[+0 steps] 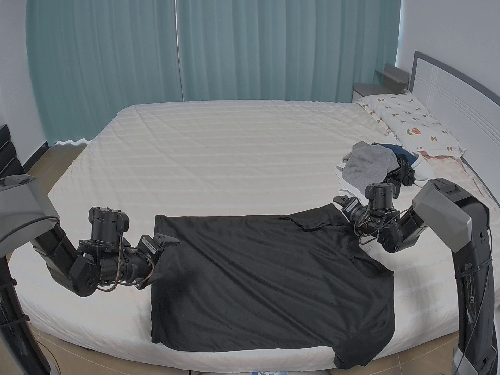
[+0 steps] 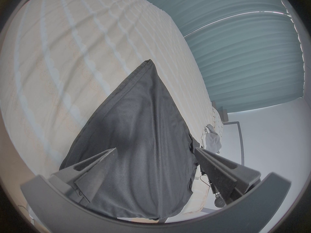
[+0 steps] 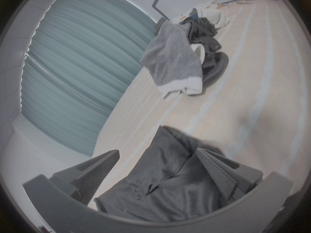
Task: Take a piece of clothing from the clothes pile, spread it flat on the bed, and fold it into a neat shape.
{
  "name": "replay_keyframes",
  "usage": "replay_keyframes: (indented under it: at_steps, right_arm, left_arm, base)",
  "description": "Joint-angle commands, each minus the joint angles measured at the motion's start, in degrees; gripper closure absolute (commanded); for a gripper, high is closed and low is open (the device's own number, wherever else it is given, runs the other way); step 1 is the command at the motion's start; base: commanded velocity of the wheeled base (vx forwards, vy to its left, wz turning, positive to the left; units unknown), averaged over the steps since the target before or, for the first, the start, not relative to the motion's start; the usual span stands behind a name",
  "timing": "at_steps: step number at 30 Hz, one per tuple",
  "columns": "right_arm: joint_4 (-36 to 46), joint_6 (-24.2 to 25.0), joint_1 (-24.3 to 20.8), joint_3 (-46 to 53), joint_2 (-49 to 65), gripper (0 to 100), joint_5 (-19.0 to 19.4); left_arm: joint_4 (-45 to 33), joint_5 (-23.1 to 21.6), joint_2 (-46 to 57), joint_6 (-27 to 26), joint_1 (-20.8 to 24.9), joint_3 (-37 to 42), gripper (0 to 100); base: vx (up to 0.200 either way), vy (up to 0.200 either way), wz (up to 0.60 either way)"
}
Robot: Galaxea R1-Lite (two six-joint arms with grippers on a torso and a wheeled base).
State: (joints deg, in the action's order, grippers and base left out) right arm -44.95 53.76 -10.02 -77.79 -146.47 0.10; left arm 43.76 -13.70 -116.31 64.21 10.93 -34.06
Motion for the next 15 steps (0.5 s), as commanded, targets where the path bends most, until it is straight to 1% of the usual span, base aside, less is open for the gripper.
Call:
replay_keyframes:
  at_steps: [1, 3, 6, 11, 15]
  right_arm:
    - [-0.23, -3.05, 2.02, 0.00, 0.48, 0, 0.08]
    - [-0.40, -5.51, 2.37, -0.08, 0.48, 0, 0.17]
    - [-0.84, -7.88, 2.46, 0.00, -0.31, 0, 0.17]
    - [-0.84, -9.29, 2.55, -0.08, -2.42, 0, 0.61]
    - [-0.67, -9.46, 2.90, 0.09, -3.21, 0, 0.87]
  left_arm:
    - [0.01, 0.08, -0.85, -0.14, -0.12, 0.13, 0]
    - [0.01, 0.08, -0.94, -0.14, -0.21, 0.13, 0]
    - [0.01, 0.17, -1.29, -0.14, -0.21, 0.13, 0]
    - [0.01, 0.17, -1.73, -0.22, -0.30, 0.13, 0]
    - [0.09, 0.25, -1.99, -0.31, -0.30, -0.04, 0]
  base:
    - [0.000, 0.000, 0.00]
    - [0.000, 0.000, 0.00]
    - [0.000, 0.000, 0.00]
    - [0.000, 0.000, 0.00]
    - [0.000, 0.000, 0.00]
